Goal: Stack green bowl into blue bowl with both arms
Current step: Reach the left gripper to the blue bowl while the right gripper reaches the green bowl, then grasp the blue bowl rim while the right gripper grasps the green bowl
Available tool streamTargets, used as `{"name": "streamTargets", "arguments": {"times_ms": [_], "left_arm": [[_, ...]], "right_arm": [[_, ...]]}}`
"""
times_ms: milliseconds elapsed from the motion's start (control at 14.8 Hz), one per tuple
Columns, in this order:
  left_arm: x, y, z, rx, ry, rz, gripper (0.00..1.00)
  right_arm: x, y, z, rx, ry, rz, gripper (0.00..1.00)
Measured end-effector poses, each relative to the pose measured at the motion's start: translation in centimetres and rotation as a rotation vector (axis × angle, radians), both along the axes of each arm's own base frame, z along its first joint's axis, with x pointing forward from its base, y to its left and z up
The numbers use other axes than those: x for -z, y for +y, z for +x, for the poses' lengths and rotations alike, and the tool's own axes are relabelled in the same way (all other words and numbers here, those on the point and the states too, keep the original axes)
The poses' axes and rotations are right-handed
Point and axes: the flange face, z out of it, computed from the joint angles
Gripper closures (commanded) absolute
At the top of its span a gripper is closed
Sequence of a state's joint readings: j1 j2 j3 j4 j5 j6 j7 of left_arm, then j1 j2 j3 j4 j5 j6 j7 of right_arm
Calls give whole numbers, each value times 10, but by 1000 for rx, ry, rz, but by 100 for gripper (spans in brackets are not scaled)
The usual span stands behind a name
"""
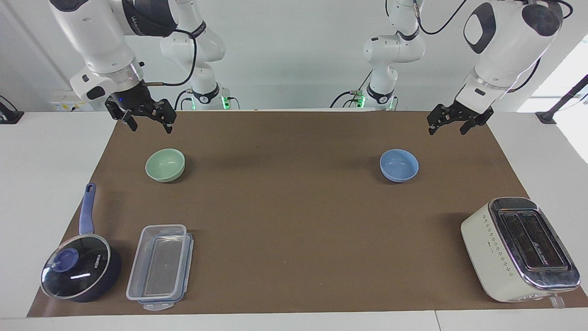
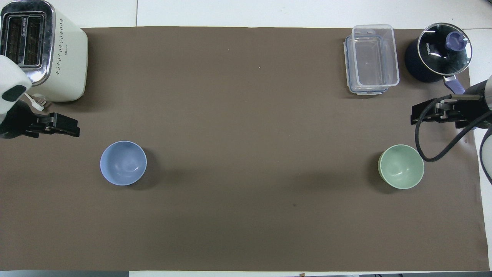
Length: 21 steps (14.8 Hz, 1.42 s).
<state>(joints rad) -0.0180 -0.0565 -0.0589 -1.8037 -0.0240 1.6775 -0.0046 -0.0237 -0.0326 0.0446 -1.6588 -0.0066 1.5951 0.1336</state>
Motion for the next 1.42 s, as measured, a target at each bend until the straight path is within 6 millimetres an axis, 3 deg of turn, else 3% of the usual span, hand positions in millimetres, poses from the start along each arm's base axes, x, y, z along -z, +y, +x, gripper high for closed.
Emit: {"name": "streamTargets", "arguments": {"times_ms": [270, 541, 743, 946, 1014, 1081, 1149, 1216, 1419], "left_arm": [[100, 5, -14, 21, 10, 1, 0], [173, 8, -36, 47, 5, 1, 1], [192, 9, -44, 57, 13, 1, 11], [200, 9, -46, 68, 22, 0, 35], [201, 9, -47, 76, 24, -1, 46], [203, 9, -47, 90, 26, -2, 63], [205, 9, -48, 98, 28, -3, 87], [206, 9, -48, 102, 27, -3, 100], [208, 9, -49, 106, 19, -3, 100]], "right_arm": [[10, -2, -2, 0, 19, -1, 0], [52, -39, -20, -50, 2, 0, 0], [94, -64, -47, -45, -2, -1, 0], [135, -69, -69, -39, -13, -5, 0], [146, -71, -72, -34, -16, -5, 0], [160, -75, -75, -26, -23, -6, 0], [173, -80, -77, -16, -29, -6, 0], [188, -87, -79, -9, -34, -7, 0], [222, -111, -87, -13, -41, -7, 0]]}}
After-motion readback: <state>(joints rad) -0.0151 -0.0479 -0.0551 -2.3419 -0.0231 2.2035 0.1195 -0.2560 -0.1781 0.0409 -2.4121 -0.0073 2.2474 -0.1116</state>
